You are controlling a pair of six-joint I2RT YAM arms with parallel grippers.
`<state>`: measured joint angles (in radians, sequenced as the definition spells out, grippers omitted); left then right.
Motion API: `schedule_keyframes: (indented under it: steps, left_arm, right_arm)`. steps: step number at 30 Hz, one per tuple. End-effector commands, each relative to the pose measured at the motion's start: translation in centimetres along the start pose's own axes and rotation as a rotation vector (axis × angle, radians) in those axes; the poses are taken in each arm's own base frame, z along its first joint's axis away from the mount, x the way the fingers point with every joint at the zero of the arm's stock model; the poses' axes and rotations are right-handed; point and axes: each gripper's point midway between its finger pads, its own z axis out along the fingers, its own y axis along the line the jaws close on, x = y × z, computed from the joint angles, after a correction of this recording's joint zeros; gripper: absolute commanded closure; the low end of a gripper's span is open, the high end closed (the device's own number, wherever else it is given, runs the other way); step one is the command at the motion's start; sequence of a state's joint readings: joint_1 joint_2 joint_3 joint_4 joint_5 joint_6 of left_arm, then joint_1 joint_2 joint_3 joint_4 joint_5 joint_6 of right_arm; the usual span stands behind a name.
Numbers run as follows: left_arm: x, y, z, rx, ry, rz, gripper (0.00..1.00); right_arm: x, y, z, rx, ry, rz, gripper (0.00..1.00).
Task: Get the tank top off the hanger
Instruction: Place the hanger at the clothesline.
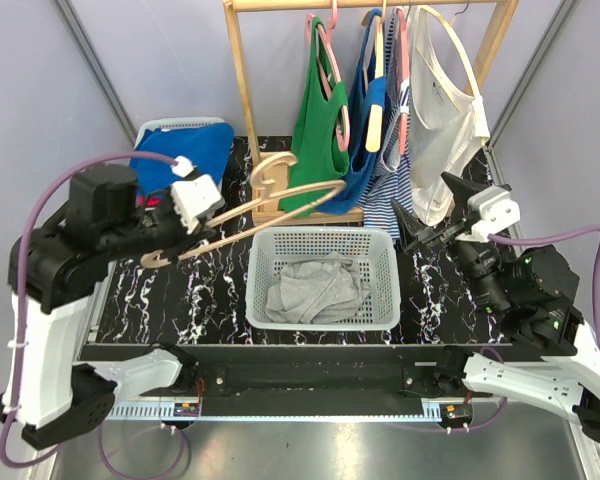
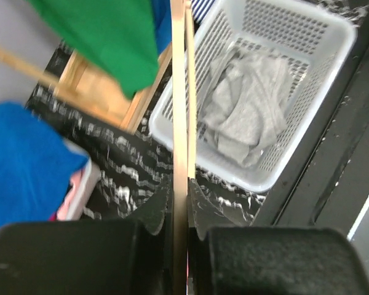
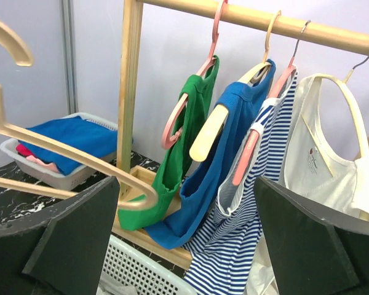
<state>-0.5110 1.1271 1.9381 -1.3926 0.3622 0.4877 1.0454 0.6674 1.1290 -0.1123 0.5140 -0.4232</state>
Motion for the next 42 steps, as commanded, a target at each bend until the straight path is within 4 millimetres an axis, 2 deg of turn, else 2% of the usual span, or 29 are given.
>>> schedule_keyframes:
  steps: [1,6,9,10,11,13,14,16,17,18,19,20,21,26,27,29,31,37,42]
  left_arm:
    - [1.1,3.5,-1.3,-0.241,0.042,-0.100,1.00]
    - [0.6,5.6,-1.6,-0.340,0.049,-0.139,1.00]
    - [-0.5,7.6,-0.5,-0.400,0.033,-0.172,1.00]
    - [-1.7,8.2,-0.6,-0.413,-0.002,-0.181,1.00]
    - [-2.2,9.6,1.0,-0.436,0.005,-0.218,1.00]
    - [-4.8,11.2,1.0,-0.477,-0.067,-0.244,1.00]
    - [-5.8,12.6,2.7,-0.487,-0.082,-0.265,1.00]
    - [-7.1,14.6,3.7,-0.537,-0.114,-0.275,1.00]
    - [-9.1,15.6,3.4,-0.567,-0.185,-0.278,1.00]
    - [-9.0,17.0,5.5,-0.579,-0.162,-0.291,1.00]
    - [-9.8,17.7,5.9,-0.590,-0.183,-0.303,1.00]
    - [-11.9,18.3,4.7,-0.614,-0.259,-0.322,1.00]
    - [-11.7,19.5,6.9,-0.623,-0.239,-0.343,1.00]
    - [-14.5,21.8,7.8,-0.673,-0.376,-0.382,1.00]
    - [-14.2,22.0,8.5,-0.676,-0.370,-0.385,1.00]
    - [-14.7,22.7,8.5,-0.698,-0.403,-0.382,1.00]
    - [-14.3,23.3,9.2,-0.716,-0.391,-0.391,1.00]
    - [-14.0,25.0,9.7,-0.746,-0.411,-0.421,1.00]
    - [-12.5,25.4,12.0,-0.715,-0.362,-0.421,1.00]
  right_arm:
    - [0.0,-0.1,0.7,0.036,-0.002,0.013,0.00]
    - [0.3,0.7,1.0,0.004,0.013,0.025,0.00]
    - [0.0,0.8,0.7,-0.010,-0.001,0.040,0.00]
    - [0.1,0.9,0.8,-0.013,0.001,0.040,0.00]
    - [0.1,1.0,0.8,-0.014,0.000,0.046,0.00]
    - [0.3,1.2,0.9,-0.018,0.006,0.055,0.00]
    - [0.4,1.3,1.0,-0.018,0.009,0.073,0.00]
    - [0.9,1.8,1.1,-0.030,0.017,0.084,0.00]
    - [1.0,2.1,1.2,-0.036,0.019,0.094,0.00]
    - [1.2,2.3,1.3,-0.041,0.025,0.097,0.00]
    - [1.5,2.7,1.6,-0.048,0.032,0.096,0.00]
    - [1.5,3.0,1.6,-0.062,0.032,0.110,0.00]
    - [1.6,3.3,1.8,-0.069,0.035,0.115,0.00]
    - [2.3,4.7,2.1,-0.109,0.051,0.150,0.00]
    - [2.4,4.7,2.1,-0.109,0.051,0.155,0.00]
    - [2.9,5.1,2.2,-0.116,0.058,0.162,0.00]
    - [3.3,5.5,2.3,-0.122,0.067,0.167,0.00]
    - [3.4,5.9,2.2,-0.136,0.069,0.199,0.01]
    - [3.0,5.5,1.8,-0.130,0.057,0.217,0.01]
